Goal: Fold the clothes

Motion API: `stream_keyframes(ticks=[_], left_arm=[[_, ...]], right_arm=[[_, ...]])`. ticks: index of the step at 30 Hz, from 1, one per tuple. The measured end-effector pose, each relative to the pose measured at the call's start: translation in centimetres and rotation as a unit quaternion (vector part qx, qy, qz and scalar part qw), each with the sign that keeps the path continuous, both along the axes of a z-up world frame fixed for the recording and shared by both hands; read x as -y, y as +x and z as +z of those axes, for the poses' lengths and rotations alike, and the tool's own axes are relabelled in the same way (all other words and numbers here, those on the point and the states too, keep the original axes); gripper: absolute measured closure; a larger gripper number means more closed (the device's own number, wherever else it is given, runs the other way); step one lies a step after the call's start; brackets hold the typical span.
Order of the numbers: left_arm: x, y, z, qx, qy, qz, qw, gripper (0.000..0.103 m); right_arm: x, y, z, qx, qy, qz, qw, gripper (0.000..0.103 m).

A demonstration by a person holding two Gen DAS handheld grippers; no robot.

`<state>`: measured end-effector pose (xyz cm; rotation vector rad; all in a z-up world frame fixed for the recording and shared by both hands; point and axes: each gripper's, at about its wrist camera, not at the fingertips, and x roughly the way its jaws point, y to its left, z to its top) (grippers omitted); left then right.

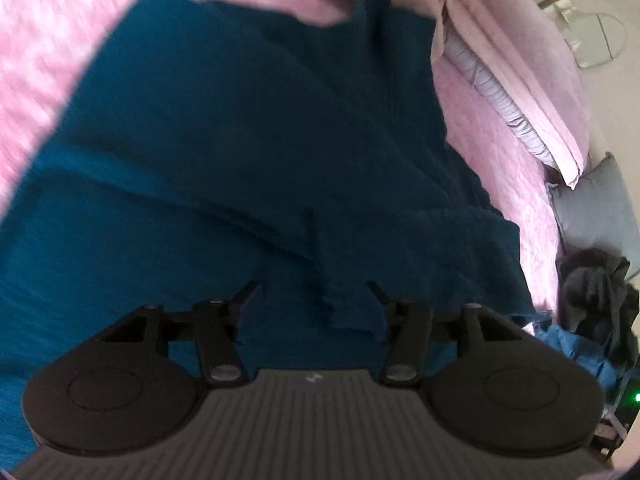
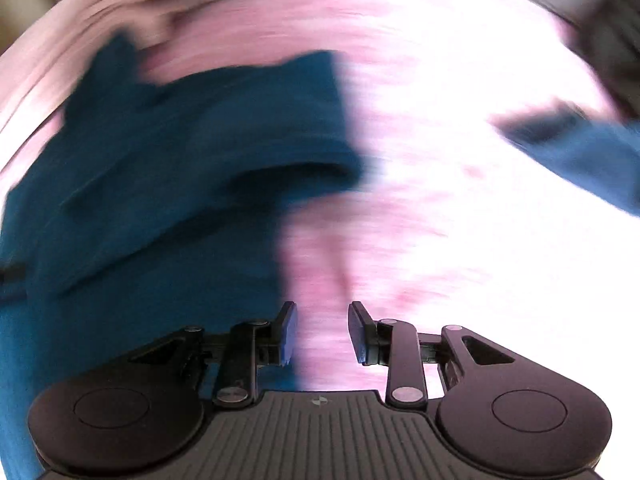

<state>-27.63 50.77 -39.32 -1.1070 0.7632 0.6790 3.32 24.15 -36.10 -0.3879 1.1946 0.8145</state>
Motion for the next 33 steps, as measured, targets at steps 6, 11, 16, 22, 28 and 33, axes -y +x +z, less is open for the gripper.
stream_keyframes(ticks=[6,11,16,22,28,33], left_arm=[[0.5,2.5,-0.7,0.015,0.008,0.007,0.9998,0.097],[-0.5,1.7,6.6,0.024,0.178,-0.044,0.9828,0.097],[-6.9,-3.0,10.7,-0.050,0.274,-0.001,0.9605,0.097],[-8.8,-3.8,6.6,-0.082,0.207,-0.028,0.9746,0.097],[-8.2,-5.3,5.3,-0.067,0.194,-0.006,0.9788,0.097],[-8.8,-6.5,4.1,-0.077,0.164,0.004,0.9835,0.090]], right_arm=[[2.5,3.0,-0.6,-0.008,-0.010,-0.078,0.997,0.071],[0.5,3.2,-0.6,0.036,-0.014,-0.046,0.998,0.071],[-2.6,1.5,0.0,0.114,0.022,0.043,0.992,0.071],[-6.8,-1.3,-0.7,0.108,0.089,0.130,0.982,0.071],[-8.1,-3.7,0.0,0.151,0.113,0.182,0.965,0.071],[-8.9,-5.6,-1.4,0.165,0.074,0.242,0.953,0.071]])
